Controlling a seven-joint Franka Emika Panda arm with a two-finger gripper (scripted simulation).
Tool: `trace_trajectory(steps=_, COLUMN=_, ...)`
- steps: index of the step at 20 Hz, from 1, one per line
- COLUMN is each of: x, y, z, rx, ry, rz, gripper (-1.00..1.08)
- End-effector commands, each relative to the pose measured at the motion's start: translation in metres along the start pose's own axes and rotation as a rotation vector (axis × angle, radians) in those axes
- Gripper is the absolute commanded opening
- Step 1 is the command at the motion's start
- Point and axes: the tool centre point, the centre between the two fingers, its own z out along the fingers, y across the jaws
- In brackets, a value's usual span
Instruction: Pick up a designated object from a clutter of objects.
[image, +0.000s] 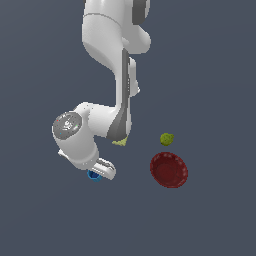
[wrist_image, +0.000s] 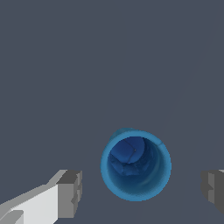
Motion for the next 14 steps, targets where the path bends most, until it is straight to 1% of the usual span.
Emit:
trace_trajectory(steps=1, x=0.0, y=0.0, z=0.001, rx=0.0, ry=0.001, rz=0.0, gripper=1.0)
trace_trajectory(steps=5, x=0.0, y=0.0, z=0.015, rx=0.0, ry=0.001, rz=0.001, gripper=1.0)
trace_trajectory(steps=10, x=-0.001, y=0.0, z=0.042, rx=0.0, ry=0.001, rz=0.002, gripper=1.0)
trace_trajectory(steps=14, x=0.0, y=0.0, z=0.051, rx=0.0, ry=0.001, rz=0.002, gripper=1.0)
